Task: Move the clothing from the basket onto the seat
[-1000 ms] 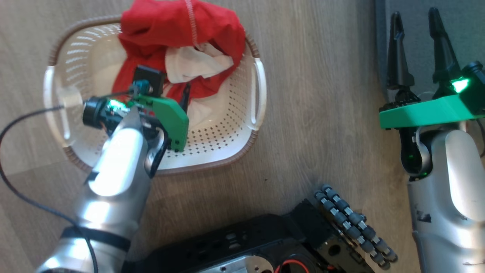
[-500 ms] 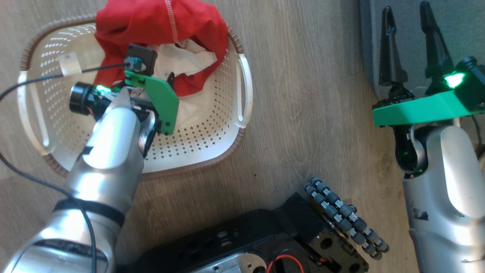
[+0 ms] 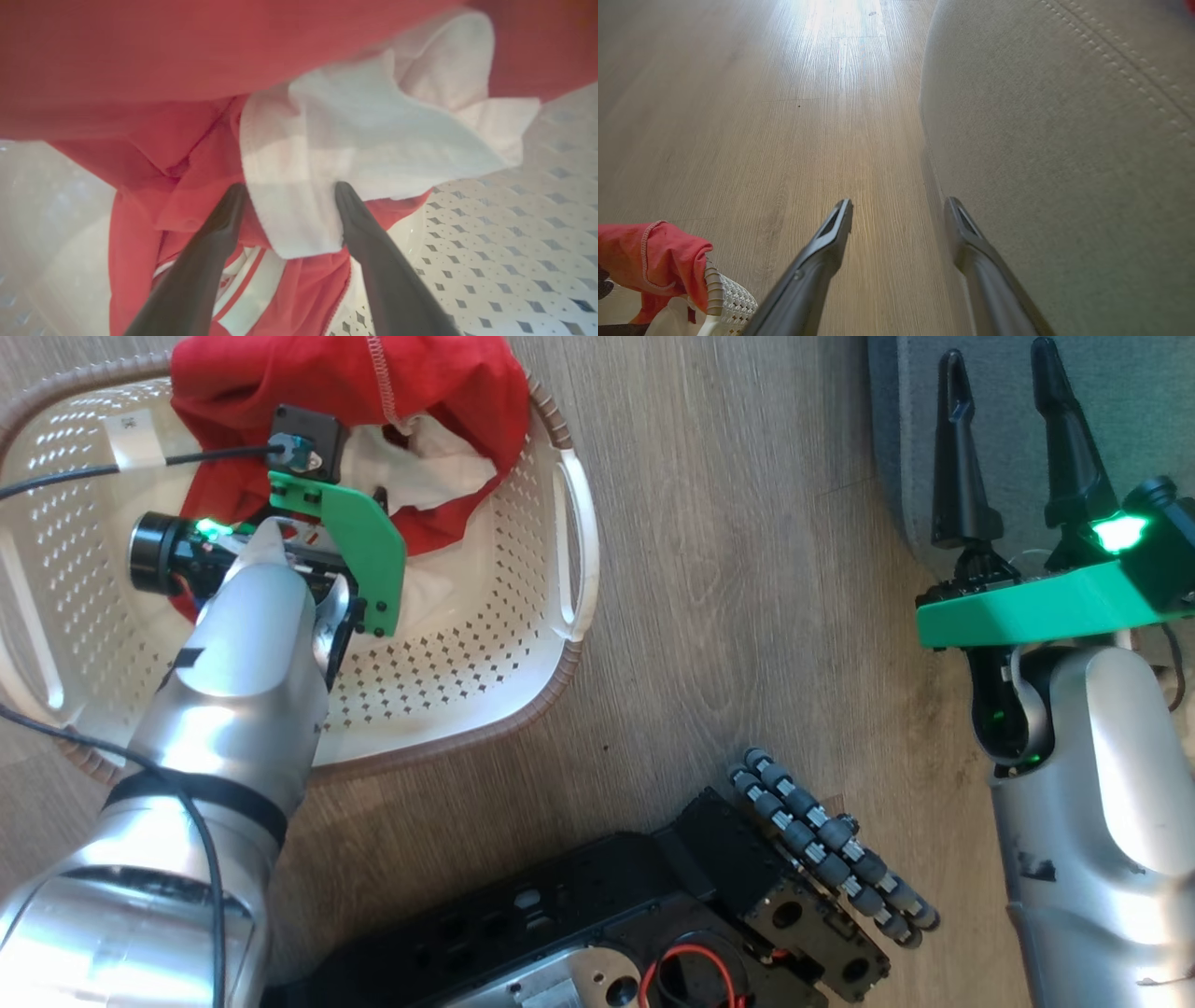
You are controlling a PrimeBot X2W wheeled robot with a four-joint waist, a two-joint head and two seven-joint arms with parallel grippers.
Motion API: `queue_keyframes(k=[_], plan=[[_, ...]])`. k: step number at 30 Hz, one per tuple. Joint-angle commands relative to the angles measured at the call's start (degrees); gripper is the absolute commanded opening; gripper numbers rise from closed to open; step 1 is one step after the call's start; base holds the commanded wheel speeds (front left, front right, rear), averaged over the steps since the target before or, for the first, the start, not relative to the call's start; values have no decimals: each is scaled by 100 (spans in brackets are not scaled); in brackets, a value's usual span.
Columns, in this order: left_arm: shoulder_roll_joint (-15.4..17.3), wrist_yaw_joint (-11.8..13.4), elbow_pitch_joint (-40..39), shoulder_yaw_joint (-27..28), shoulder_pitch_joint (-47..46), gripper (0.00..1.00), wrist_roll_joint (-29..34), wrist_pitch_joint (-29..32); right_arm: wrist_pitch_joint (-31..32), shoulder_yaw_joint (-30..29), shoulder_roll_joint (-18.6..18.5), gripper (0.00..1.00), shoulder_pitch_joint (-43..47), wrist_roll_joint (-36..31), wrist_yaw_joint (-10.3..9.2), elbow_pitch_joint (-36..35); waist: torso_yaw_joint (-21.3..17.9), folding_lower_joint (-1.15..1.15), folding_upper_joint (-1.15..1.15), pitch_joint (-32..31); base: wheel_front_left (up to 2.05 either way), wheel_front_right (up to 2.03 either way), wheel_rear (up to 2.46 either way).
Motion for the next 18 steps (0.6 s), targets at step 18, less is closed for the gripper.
queue_keyframes(k=[18], plan=[[16,23,527,-135,-30,65,-135,-132,-37,-52,-19,100,350,-49,-2,-184,90,0,0,31,0,0,0]])
